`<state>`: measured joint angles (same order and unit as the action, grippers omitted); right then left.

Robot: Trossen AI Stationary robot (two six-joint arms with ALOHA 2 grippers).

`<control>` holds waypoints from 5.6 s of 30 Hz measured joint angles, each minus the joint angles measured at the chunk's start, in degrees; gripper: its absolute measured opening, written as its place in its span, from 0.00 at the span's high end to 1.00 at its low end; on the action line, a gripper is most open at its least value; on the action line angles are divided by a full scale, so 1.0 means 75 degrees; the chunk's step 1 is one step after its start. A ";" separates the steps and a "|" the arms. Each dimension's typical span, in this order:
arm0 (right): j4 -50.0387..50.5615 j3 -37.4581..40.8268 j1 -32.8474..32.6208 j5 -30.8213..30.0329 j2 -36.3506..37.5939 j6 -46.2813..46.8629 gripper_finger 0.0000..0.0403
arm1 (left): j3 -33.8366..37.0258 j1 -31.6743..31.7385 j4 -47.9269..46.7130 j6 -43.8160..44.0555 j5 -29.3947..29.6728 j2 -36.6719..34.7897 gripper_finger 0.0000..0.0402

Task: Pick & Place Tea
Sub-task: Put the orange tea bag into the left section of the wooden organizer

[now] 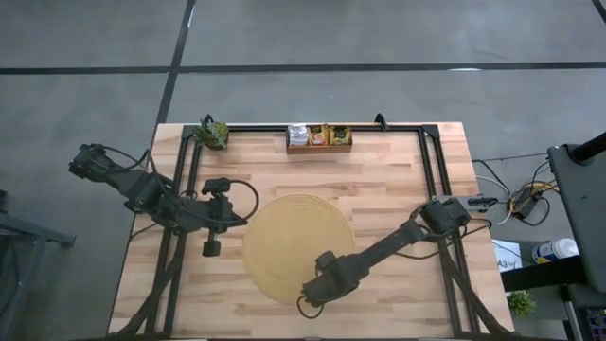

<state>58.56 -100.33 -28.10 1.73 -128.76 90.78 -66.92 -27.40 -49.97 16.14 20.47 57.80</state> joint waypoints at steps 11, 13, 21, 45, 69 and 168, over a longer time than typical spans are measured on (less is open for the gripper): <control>-0.0080 -0.0029 0.0032 0.0134 -0.0179 0.0305 0.56 | 0.0044 0.0000 -0.0015 -0.0149 -0.0001 0.0012 1.00; -0.0075 -0.0029 0.0032 0.0115 -0.0170 0.0306 0.65 | 0.0044 -0.0003 -0.0016 -0.0152 0.0002 0.0012 1.00; -0.0084 -0.0034 0.0032 0.0088 -0.0144 0.0294 0.94 | 0.0044 -0.0003 -0.0016 -0.0154 -0.0001 0.0012 1.00; 0.2560 -0.3591 -0.0044 -0.1970 -0.0152 -0.2921 0.98 | 0.0032 -0.0003 0.0077 -0.0154 0.0002 0.0015 1.00; 0.2585 -0.2568 -0.0213 -0.0844 -0.0304 0.3074 0.49 | 0.0032 -0.0003 0.0092 -0.0344 0.0002 0.0012 1.00; 0.4222 -0.3654 0.0313 -0.2788 -0.0117 -0.1366 0.98 | 0.0041 0.0000 0.0089 -0.0334 0.0000 -0.0004 1.00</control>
<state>90.22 -127.74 -25.75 -19.18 -129.64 80.54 -66.61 -27.40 -49.30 13.64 20.48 57.77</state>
